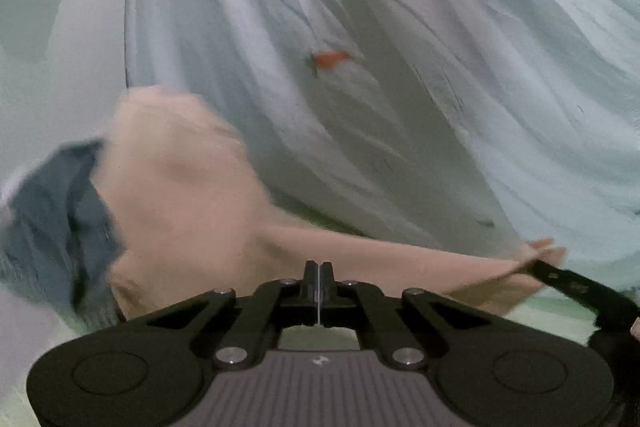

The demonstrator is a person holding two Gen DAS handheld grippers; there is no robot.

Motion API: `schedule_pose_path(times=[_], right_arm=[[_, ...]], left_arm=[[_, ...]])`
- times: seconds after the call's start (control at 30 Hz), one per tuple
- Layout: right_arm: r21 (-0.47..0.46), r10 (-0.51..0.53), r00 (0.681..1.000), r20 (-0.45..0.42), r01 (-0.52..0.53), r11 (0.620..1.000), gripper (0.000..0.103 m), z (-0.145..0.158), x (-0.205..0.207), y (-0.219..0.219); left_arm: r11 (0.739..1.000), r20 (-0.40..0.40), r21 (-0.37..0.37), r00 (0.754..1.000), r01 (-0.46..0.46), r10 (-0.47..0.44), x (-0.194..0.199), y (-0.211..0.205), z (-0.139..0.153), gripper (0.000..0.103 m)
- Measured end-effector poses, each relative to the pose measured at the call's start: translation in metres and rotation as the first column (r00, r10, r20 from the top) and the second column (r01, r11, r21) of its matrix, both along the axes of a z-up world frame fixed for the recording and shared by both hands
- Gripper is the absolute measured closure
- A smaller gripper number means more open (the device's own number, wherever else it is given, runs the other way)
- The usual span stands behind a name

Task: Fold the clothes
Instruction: 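Lay the beige shirt on the open sheet and release both grippers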

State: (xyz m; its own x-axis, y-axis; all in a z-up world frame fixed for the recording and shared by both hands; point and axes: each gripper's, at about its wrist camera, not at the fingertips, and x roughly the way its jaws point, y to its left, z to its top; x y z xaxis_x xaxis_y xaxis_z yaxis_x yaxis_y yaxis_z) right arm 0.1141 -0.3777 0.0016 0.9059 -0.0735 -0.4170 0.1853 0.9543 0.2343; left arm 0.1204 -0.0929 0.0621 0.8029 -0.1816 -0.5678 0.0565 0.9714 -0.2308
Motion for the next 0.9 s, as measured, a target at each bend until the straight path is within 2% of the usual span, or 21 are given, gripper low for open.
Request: schedule_pose_path(times=[0.1,0.23,0.27,0.3,0.33,0.43,0.53,0.63,0.7,0.83,0.9], right_arm=[[-0.011,-0.167,0.983,-0.081,0.167,0.986,0.099,-0.019,-0.021,-0.074],[0.036,-0.329,0.921,-0.208,0.343,0.939,0.093,-0.048,-0.051,-0.152],[0.056,-0.347,0.909,-0.232,0.368,0.928,0.084,-0.054,-0.059,-0.164],[0.072,-0.355,0.902,-0.246,0.383,0.921,0.067,-0.059,-0.068,-0.17],[0.083,-0.358,0.899,-0.253,0.389,0.917,0.055,-0.063,-0.076,-0.172],[0.113,-0.34,0.893,-0.297,0.386,0.916,0.043,-0.079,-0.092,-0.168],[0.177,-0.294,0.891,-0.345,0.369,0.912,0.039,-0.096,-0.098,-0.154],[0.214,-0.241,0.902,-0.358,0.331,0.919,0.039,-0.103,-0.087,-0.134],[0.224,-0.216,0.917,-0.335,0.301,0.927,0.038,-0.097,-0.075,-0.122],[0.271,-0.149,0.954,-0.26,0.221,0.937,0.028,-0.08,-0.04,-0.101],[0.286,-0.111,0.966,-0.232,0.177,0.942,0.028,-0.072,-0.019,-0.091]], left_arm=[[1.0,-0.053,0.008,0.998,-0.015,0.016,-0.014,-0.014,-0.014,0.095],[0.998,-0.136,0.006,0.989,-0.063,0.063,-0.03,-0.023,-0.035,0.069],[0.997,-0.156,0.014,0.985,-0.073,0.074,-0.032,-0.025,-0.04,0.061],[0.996,-0.174,0.023,0.981,-0.081,0.084,-0.033,-0.027,-0.045,0.057],[0.996,-0.192,0.034,0.977,-0.087,0.092,-0.031,-0.029,-0.05,0.05],[0.995,-0.231,0.053,0.968,-0.086,0.096,-0.029,-0.037,-0.064,0.042],[0.994,-0.27,0.093,0.959,-0.061,0.084,-0.023,-0.048,-0.074,0.035],[0.992,-0.302,0.123,0.951,-0.027,0.063,-0.015,-0.057,-0.083,0.034],[0.991,-0.317,0.13,0.947,-0.006,0.047,-0.009,-0.061,-0.088,0.033],[0.991,-0.33,0.128,0.944,0.03,0.013,0.007,-0.064,-0.097,0.032],[0.991,-0.334,0.13,0.942,0.033,0.012,0.019,-0.066,-0.1,0.032]])
